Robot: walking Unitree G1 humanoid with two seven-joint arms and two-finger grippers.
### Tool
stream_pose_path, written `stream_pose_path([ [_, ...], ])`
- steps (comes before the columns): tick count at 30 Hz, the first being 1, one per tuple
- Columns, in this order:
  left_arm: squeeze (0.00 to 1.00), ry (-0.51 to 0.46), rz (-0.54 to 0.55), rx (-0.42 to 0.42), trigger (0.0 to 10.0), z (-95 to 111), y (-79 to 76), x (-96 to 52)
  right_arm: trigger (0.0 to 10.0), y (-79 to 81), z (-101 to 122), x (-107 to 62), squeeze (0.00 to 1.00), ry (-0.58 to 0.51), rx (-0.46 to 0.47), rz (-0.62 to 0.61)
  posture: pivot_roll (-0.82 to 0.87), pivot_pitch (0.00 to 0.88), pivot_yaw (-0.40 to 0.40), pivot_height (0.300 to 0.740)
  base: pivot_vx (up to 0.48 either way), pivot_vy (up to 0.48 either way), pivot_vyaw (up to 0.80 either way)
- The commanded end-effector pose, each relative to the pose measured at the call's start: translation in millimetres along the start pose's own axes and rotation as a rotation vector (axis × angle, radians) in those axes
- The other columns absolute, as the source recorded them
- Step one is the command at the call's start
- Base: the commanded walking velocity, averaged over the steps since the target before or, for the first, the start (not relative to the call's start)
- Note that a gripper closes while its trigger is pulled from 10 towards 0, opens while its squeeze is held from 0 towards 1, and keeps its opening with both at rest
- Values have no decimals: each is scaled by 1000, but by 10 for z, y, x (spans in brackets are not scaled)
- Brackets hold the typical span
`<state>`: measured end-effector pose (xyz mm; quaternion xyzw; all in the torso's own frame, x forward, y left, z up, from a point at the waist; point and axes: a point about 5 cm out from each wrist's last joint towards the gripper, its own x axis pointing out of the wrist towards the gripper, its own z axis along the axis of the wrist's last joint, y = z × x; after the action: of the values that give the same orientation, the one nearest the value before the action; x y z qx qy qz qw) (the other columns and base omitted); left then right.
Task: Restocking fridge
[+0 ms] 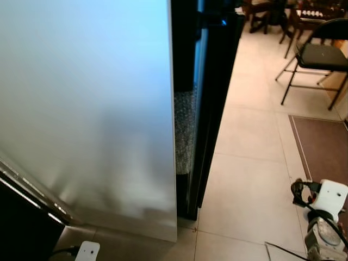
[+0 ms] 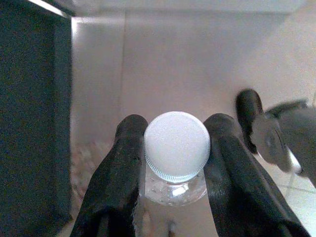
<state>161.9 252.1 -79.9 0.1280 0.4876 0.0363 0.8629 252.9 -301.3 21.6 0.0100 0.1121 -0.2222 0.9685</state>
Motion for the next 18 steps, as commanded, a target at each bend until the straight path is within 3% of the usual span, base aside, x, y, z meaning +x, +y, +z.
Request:
stream_pose_path([
  [1,0,23,7,15,10000,-64,19,-10,10000,63,-192,-126,0,44,7,23,51,43,34,740,0,0,0],
  [6,0,25,12,14,10000,-85,30,-15,10000,222,32,-93,0,-89,-52,75,60,42,36,740,0,0,0],
  [9,0,26,17,14,10000,-91,33,-17,10000,625,342,-102,0,-223,-91,246,61,44,39,740,0,0,0],
  [10,0,25,17,16,10000,-75,3,-11,10000,826,466,-128,0,-257,-87,314,59,45,39,740,0,0,0],
  [12,0,23,15,17,10000,-52,-29,-4,10000,1038,606,-150,0,-298,-84,389,60,42,39,740,0,0,0],
  [13,0,23,15,17,10000,-52,-29,-4,10000,1038,606,-150,0,-298,-84,389,60,42,39,740,0,0,0],
  [18,0,18,12,18,10000,-24,-83,4,10000,1576,790,-176,0,-270,-38,525,71,28,33,740,0,0,0],
])
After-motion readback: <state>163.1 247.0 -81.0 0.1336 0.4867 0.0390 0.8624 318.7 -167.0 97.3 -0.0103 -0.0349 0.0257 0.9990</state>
